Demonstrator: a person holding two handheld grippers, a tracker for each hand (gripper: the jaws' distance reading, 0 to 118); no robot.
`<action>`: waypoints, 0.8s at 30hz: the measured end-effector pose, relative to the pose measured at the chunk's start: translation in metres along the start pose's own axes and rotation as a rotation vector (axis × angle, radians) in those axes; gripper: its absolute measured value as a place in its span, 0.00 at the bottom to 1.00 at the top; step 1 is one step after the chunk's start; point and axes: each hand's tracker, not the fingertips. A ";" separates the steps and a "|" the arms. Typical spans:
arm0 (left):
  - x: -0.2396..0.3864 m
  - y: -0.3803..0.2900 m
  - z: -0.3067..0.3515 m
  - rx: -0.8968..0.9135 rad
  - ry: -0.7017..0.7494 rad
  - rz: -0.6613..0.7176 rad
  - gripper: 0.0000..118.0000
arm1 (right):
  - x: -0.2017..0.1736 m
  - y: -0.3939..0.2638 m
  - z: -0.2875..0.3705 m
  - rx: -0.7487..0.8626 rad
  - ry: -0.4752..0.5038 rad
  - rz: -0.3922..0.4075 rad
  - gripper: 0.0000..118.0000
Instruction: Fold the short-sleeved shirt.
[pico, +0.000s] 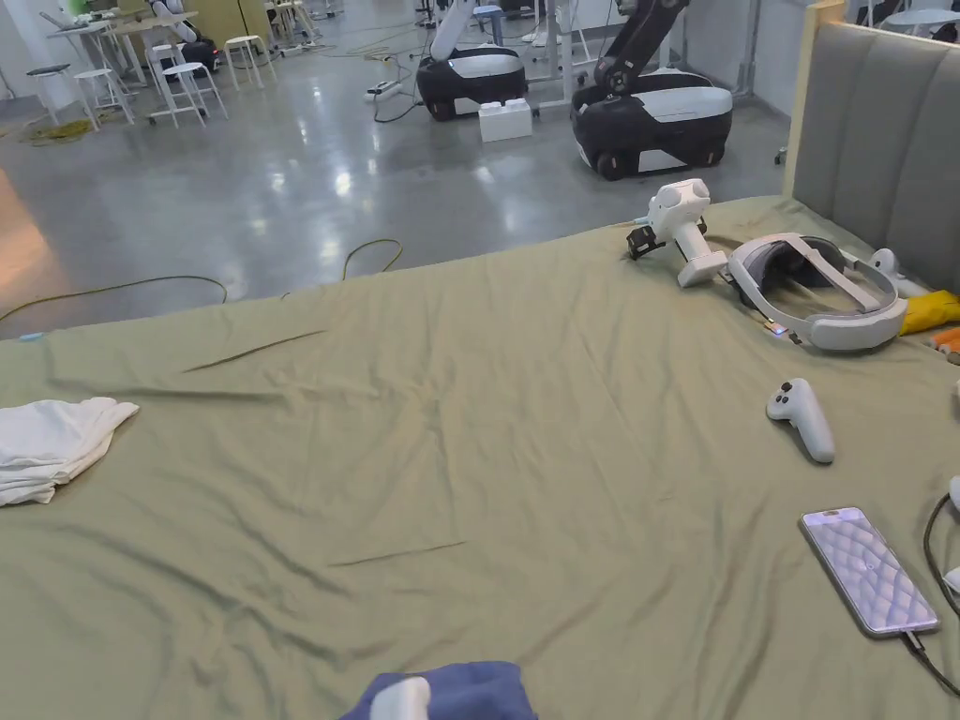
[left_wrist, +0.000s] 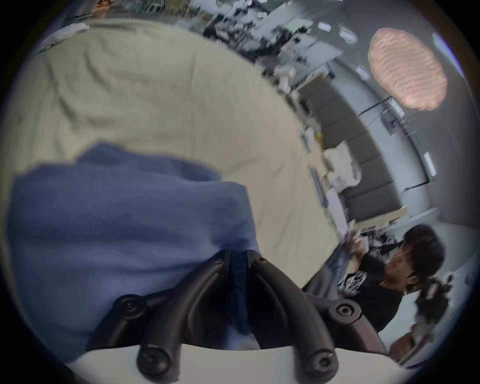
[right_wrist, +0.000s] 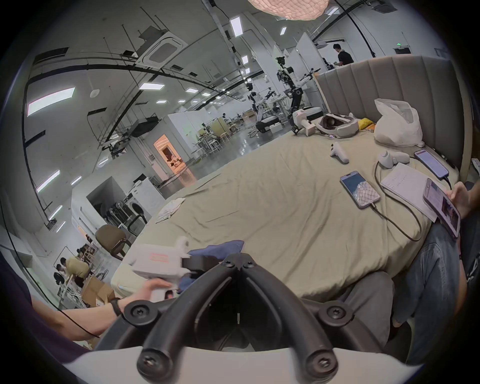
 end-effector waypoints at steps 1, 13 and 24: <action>0.017 -0.007 -0.005 -0.018 0.004 -0.031 0.09 | 0.001 -0.001 0.000 -0.008 -0.010 0.004 0.00; 0.035 -0.027 0.142 0.307 0.093 -0.213 0.78 | -0.046 -0.002 -0.173 -0.361 0.192 0.194 0.00; -0.068 -0.050 0.153 0.339 0.079 0.268 0.78 | -0.040 -0.049 -0.297 -0.683 -0.007 0.320 0.00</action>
